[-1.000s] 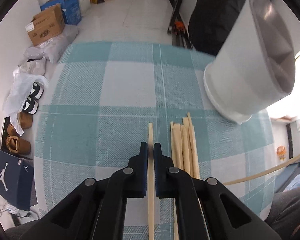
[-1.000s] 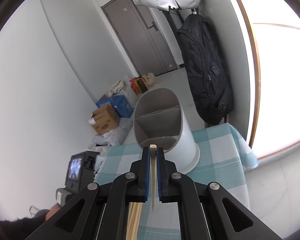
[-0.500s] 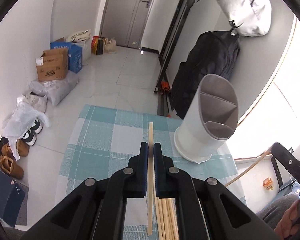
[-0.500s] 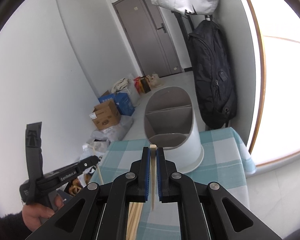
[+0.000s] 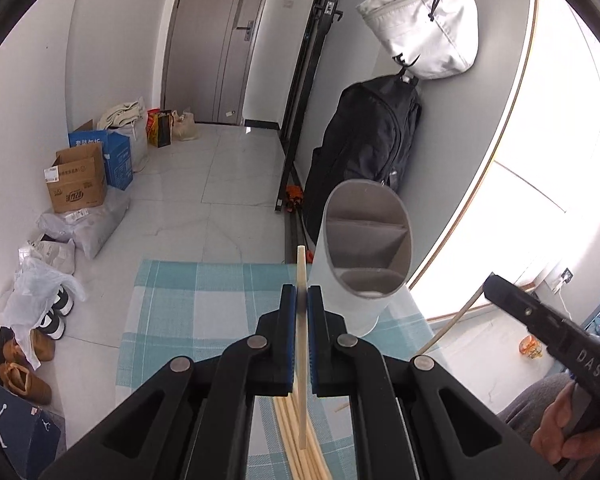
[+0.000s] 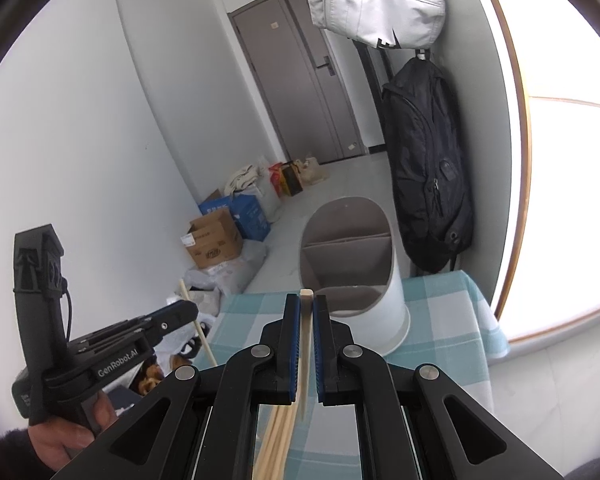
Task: Organize utensils
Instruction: 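Carry the held chopsticks in both grippers up toward the white utensil holder, then lower the chopsticks into the holder and open both grippers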
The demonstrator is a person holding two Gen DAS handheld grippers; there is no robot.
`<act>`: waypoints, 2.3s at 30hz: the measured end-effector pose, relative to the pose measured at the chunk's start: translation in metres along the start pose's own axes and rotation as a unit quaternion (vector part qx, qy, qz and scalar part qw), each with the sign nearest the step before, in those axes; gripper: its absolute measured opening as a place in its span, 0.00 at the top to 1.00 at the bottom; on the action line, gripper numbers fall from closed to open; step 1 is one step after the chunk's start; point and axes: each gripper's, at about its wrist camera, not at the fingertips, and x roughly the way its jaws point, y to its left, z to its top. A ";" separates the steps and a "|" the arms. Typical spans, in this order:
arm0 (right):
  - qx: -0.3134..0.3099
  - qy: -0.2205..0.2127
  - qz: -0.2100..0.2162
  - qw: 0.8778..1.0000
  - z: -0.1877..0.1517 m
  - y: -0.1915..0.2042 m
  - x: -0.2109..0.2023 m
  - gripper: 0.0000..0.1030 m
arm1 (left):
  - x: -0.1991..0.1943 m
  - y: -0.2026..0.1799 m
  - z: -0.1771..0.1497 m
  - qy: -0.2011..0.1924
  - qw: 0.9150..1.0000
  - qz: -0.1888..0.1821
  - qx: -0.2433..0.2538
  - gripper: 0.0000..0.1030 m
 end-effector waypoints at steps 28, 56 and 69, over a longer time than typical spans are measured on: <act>-0.019 -0.060 -0.007 0.998 0.176 -0.024 0.006 0.95 | 0.046 -0.043 0.153 -0.096 0.994 -0.034 0.028 0.99; 0.014 0.014 0.043 0.999 0.135 -0.064 0.091 0.91 | 0.097 -0.012 0.110 0.020 0.983 -0.183 0.018 0.98; 0.054 -0.026 0.036 0.998 0.121 -0.065 0.029 0.44 | 0.043 -0.013 0.115 0.000 0.991 -0.132 -0.015 0.47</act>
